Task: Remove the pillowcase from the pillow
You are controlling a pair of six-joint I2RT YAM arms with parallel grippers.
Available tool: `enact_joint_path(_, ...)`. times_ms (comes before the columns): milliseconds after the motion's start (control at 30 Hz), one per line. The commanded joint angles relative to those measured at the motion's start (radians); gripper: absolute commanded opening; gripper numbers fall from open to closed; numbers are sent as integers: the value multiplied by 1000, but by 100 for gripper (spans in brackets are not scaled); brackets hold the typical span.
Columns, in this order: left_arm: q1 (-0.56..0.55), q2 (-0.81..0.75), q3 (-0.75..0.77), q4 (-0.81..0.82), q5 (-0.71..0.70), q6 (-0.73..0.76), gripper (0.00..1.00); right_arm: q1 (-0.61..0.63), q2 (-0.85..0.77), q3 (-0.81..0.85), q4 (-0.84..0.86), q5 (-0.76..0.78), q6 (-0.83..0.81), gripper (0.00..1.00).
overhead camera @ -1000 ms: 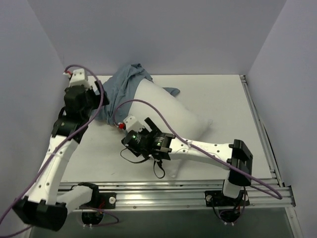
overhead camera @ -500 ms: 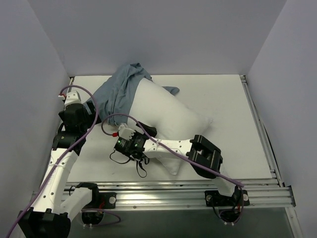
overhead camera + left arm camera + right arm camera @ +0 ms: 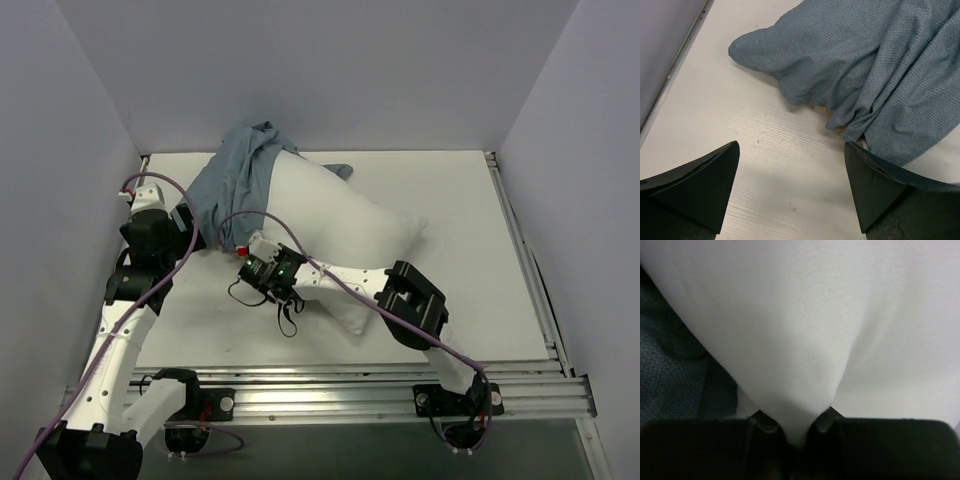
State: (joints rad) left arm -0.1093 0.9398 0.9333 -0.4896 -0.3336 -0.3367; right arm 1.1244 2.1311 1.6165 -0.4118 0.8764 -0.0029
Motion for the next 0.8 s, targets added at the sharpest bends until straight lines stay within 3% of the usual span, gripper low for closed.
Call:
enact_joint_path(0,5,-9,13,49,56,16,94,-38,-95,57,-4,-243,50,0)
enact_joint_path(267,5,22,50,33,244,-15,94,-149,-316,157,18,-594,124,0)
enact_joint_path(400,7,40,73,22,271,-76,94,-227,-384,151,27,-801,170,0)
enact_joint_path(633,5,48,65,106,300,-248,94,-284,-496,19,111,-980,215,0)
enact_joint_path(767,7,88,74,210,249,-343,94,-298,-556,-53,143,-1016,238,0)
